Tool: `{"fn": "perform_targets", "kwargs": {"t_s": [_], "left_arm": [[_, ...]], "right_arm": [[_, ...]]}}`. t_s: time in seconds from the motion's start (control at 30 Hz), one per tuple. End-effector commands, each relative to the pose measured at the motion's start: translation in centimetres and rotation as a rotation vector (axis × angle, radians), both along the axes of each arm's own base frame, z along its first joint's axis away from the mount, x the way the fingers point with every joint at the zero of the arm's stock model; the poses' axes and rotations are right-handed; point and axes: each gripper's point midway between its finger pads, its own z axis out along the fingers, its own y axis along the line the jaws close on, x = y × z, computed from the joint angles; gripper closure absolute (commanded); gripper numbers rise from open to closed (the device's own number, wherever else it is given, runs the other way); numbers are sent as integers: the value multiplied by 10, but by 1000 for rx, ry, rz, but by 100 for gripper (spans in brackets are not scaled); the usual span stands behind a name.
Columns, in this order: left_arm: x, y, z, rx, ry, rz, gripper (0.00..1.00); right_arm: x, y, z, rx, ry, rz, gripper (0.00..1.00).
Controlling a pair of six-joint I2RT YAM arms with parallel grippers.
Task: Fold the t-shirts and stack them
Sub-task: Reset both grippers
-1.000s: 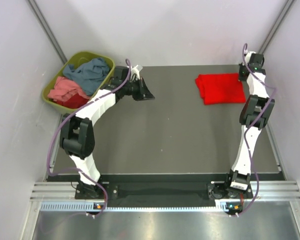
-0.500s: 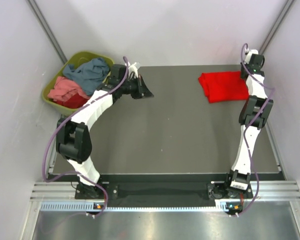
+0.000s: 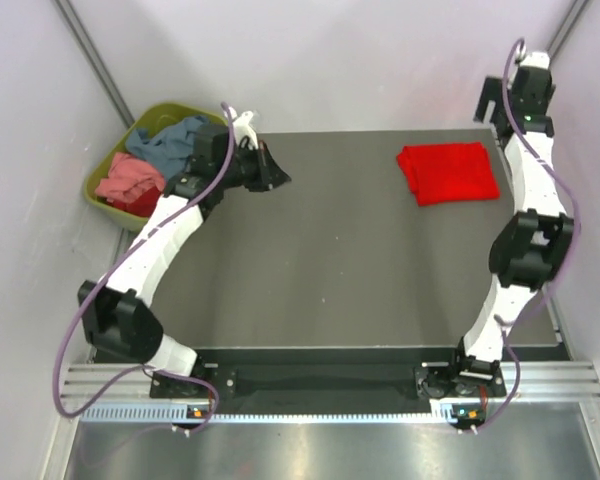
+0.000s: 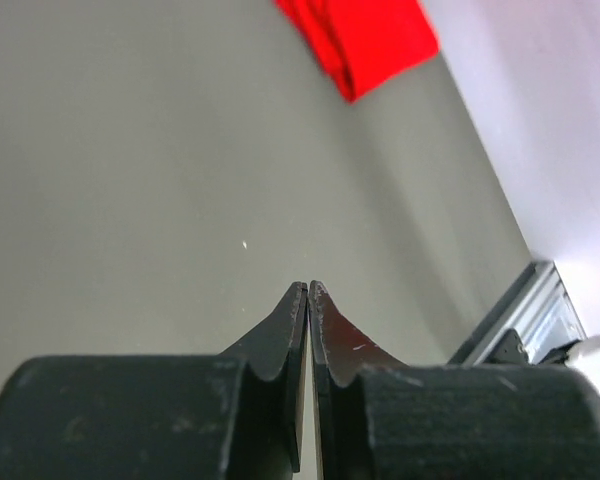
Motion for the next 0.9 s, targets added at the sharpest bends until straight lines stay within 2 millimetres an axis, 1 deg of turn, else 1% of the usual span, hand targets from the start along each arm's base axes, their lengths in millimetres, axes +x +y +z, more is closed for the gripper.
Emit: {"fn": "perform_targets", "kwargs": {"t_s": [0.0, 0.07, 0.1, 0.13, 0.17, 0.2, 0.23, 0.27, 0.3, 0.33, 0.37, 0.4, 0.43, 0.47, 0.5, 0.53, 0.6, 0.63, 0.67, 0.7, 0.77, 0.8, 0.87], "left_arm": [[-11, 14, 31, 22, -125, 41, 91], [-14, 16, 35, 22, -129, 47, 91], [-18, 17, 41, 15, -142, 47, 90], [-20, 17, 42, 11, -144, 45, 90], [-23, 17, 45, 1, -146, 44, 89], [-26, 17, 45, -3, -144, 39, 89], [-30, 18, 48, -9, -147, 36, 85], [-33, 18, 49, -13, -145, 38, 83], [-38, 21, 48, -12, -144, 43, 80], [-41, 22, 47, -12, -142, 45, 75], [-45, 24, 39, -7, -126, 48, 73], [-49, 26, 42, -10, -139, 53, 70], [-52, 28, 41, -10, -139, 56, 67], [-56, 29, 32, -3, -118, 58, 59], [-61, 31, 36, -7, -128, 58, 53], [-64, 32, 34, -7, -121, 60, 47], [-73, 35, 31, -8, -116, 63, 32], [-76, 36, 29, -11, -113, 61, 27], [-78, 36, 23, -14, -98, 62, 26], [-82, 36, 27, -28, -113, 56, 24], [-87, 34, 23, -51, -97, 51, 16], [-88, 34, 27, -64, -107, 51, 15], [-90, 33, 27, -81, -94, 56, 15]], "right_arm": [[-54, 66, 68, 57, -94, -6, 0], [-72, 99, 68, 118, -81, 53, 0], [-88, 134, 70, 146, -80, 131, 0], [-97, 150, 72, 176, -83, 151, 0], [-109, 163, 67, 200, -52, 170, 0], [-125, 185, 71, 229, -48, 219, 0], [-135, 206, 70, 296, -32, 277, 0], [-145, 221, 68, 327, -14, 317, 0], [-163, 249, 65, 362, 4, 398, 0], [-171, 264, 65, 383, 2, 426, 0], [-185, 276, 72, 385, -13, 457, 0], [-199, 298, 60, 387, 22, 508, 0], [-206, 302, 59, 404, 20, 488, 0], [-213, 308, 57, 415, 21, 491, 0], [-228, 317, 49, 427, 40, 515, 0], [-234, 322, 46, 463, 41, 516, 0], [-248, 324, 36, 490, 55, 518, 0], [-250, 326, 36, 518, 46, 517, 0], [-254, 326, 39, 531, 31, 529, 0], [-257, 327, 34, 540, 39, 534, 0], [-259, 326, 37, 541, 27, 539, 0], [-261, 326, 42, 542, 17, 547, 0], [-262, 326, 47, 543, 8, 557, 0]]}}
